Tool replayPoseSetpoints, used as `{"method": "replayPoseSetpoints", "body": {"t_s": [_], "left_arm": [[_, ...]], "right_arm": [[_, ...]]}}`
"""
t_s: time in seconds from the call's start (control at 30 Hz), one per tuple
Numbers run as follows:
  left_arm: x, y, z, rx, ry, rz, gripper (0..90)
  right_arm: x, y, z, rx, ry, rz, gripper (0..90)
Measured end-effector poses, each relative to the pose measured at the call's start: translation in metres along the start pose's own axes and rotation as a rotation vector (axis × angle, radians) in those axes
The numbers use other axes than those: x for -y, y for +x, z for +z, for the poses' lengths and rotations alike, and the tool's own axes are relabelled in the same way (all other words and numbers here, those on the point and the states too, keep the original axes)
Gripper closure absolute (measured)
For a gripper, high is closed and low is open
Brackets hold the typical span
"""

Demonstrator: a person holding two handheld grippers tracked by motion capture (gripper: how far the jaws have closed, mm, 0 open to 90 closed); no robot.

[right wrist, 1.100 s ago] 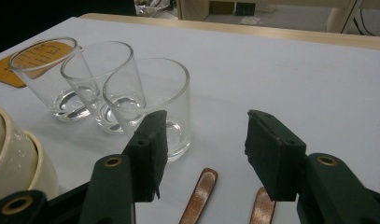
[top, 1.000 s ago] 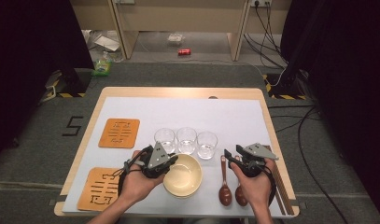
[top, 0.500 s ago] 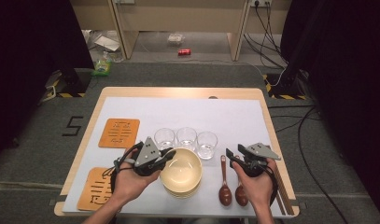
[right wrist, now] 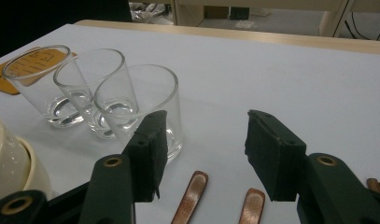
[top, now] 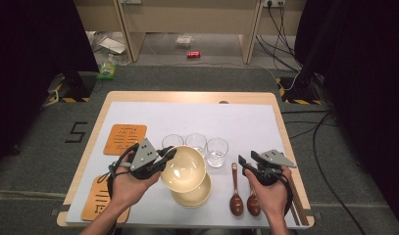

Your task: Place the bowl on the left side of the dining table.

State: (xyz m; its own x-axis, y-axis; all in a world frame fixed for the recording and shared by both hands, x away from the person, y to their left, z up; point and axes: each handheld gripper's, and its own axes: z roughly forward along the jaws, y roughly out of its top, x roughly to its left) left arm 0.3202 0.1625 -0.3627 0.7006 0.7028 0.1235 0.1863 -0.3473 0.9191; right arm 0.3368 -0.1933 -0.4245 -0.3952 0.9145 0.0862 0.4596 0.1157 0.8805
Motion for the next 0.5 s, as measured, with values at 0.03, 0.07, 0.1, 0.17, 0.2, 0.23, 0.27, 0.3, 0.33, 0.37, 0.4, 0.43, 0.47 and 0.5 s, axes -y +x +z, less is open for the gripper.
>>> {"method": "replayPoseSetpoints", "body": {"t_s": [0.03, 0.07, 0.1, 0.17, 0.2, 0.23, 0.27, 0.3, 0.33, 0.37, 0.4, 0.43, 0.47, 0.5], "left_arm": [[0.0, 0.001, -0.001, -0.004, -0.002, -0.002, 82.4], [0.0, 0.003, -0.001, -0.007, -0.002, -0.002, 82.4], [0.0, 0.004, -0.002, -0.011, -0.002, -0.001, 82.4], [0.001, 0.007, -0.003, -0.019, -0.002, -0.003, 82.4], [0.001, 0.008, -0.003, -0.024, -0.005, -0.005, 82.4], [0.001, 0.01, -0.004, -0.028, -0.005, -0.003, 82.4], [0.001, 0.011, -0.005, -0.034, -0.008, 0.0, 82.4], [0.001, 0.012, -0.006, -0.041, -0.011, 0.002, 82.4], [0.001, 0.013, -0.006, -0.045, -0.014, 0.0, 82.4], [0.001, 0.015, -0.007, -0.048, -0.014, -0.003, 82.4], [0.001, 0.017, -0.008, -0.049, -0.015, -0.008, 82.4], [0.001, 0.018, -0.008, -0.054, -0.016, -0.01, 82.4], [0.001, 0.02, -0.009, -0.06, -0.018, -0.01, 82.4], [0.001, 0.022, -0.01, -0.065, -0.017, -0.011, 82.4]], "right_arm": [[0.0, 0.0, 0.0, -0.001, 0.0, -0.002, 48.7], [0.0, 0.0, 0.001, 0.0, 0.0, -0.005, 48.7], [0.0, 0.0, 0.001, -0.002, 0.002, -0.006, 48.7], [0.0, 0.0, 0.001, -0.002, 0.001, -0.005, 48.7], [0.0, 0.0, 0.001, -0.001, 0.0, -0.006, 48.7], [0.0, 0.0, 0.001, 0.0, 0.0, -0.004, 48.7], [0.0, 0.001, 0.0, 0.0, -0.001, -0.002, 48.7], [0.0, 0.001, 0.0, -0.001, 0.0, -0.001, 48.7], [0.0, 0.001, 0.0, 0.0, -0.001, -0.001, 48.7], [0.0, 0.001, 0.0, 0.001, -0.001, -0.005, 48.7], [0.0, 0.001, 0.0, 0.0, -0.001, -0.003, 48.7], [0.0, 0.001, 0.0, 0.001, -0.002, -0.003, 48.7], [0.0, 0.001, 0.0, 0.0, -0.001, -0.003, 48.7], [0.0, 0.001, 0.0, 0.0, -0.001, -0.001, 48.7]]}}
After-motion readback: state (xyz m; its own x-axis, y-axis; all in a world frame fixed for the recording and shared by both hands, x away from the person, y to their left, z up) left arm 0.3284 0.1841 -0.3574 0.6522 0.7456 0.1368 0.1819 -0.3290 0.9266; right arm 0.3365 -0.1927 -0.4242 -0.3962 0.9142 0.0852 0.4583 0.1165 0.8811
